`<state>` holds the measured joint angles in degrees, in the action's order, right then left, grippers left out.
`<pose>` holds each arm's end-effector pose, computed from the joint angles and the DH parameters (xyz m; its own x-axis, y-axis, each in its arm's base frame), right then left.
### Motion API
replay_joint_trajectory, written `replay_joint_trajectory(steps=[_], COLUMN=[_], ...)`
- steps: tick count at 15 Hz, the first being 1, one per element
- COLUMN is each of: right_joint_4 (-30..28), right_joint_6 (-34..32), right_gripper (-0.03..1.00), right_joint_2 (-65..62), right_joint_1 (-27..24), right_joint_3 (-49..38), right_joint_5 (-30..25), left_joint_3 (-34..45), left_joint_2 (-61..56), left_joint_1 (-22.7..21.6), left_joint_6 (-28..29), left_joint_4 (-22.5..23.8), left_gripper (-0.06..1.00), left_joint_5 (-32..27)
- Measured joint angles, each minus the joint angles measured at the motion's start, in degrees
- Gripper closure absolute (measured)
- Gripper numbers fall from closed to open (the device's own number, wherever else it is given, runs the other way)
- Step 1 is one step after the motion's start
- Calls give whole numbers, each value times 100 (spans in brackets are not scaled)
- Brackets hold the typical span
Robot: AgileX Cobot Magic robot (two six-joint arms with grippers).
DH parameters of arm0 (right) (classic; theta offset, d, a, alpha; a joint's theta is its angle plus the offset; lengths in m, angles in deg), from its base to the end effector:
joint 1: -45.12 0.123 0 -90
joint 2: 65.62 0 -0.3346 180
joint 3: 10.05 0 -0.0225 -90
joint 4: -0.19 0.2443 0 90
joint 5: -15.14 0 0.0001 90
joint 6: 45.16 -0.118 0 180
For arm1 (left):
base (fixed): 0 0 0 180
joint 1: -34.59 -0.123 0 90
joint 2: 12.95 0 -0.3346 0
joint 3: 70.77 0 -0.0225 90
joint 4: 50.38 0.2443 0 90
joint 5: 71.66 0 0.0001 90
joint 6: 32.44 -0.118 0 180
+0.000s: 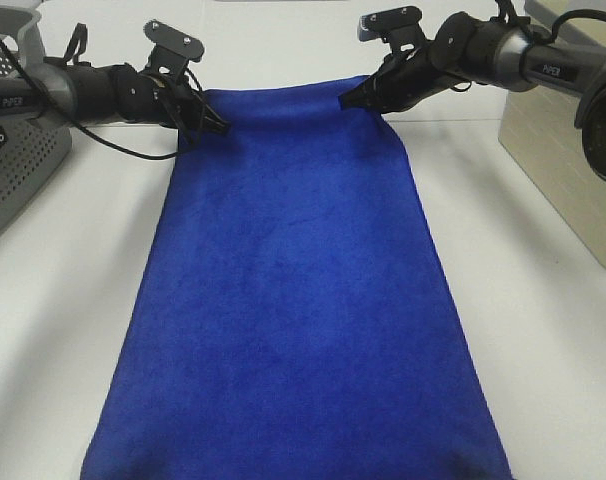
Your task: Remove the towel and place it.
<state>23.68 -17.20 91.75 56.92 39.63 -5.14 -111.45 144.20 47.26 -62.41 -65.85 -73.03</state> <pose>0.6255 0.1474 0.1295 -0.5467 -0.2161 -0.8089 -0.3683 0.9297 0.0005 0.6256 -0.1414 0.1091 -0.3841 0.3430 -0.8572 0.3316 0.9177 0.2187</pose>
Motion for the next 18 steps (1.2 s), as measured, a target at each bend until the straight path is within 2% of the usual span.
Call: replay_joint_trajectory(steps=[2, 3, 6, 7, 10, 13, 15, 18], right_joint_4=[0, 0, 0, 0, -46, -206, -309, -533], right_joint_6=[0, 0, 0, 0, 0, 0, -57, -665], right_gripper=[88, 82, 47, 39, 33, 32, 30, 21], right_joint_2=[0, 0, 0, 0, 0, -11, -183, -825], right_joint_1=[0, 0, 0, 0, 0, 0, 0, 0], right_joint_3=[0, 0, 0, 0, 0, 0, 0, 0], right_joint_5=[0, 23, 103, 103, 97, -286, -762, -1730], left_joint_3=[-6, -6, -6, -6, -6, -6, -6, -6], left_joint_2=[74, 120, 166, 166, 166, 80, -126, -699], left_joint_1=[0, 0, 0, 0, 0, 0, 0, 0], left_joint_6=[0, 0, 0, 0, 0, 0, 0, 0], left_joint_4=[0, 0, -132, -172, -218, -218, -206, -172], left_gripper=[78, 70, 37, 30, 26, 26, 25, 23], left_joint_5=[138, 178, 390, 435, 447, 103, -481, -1914])
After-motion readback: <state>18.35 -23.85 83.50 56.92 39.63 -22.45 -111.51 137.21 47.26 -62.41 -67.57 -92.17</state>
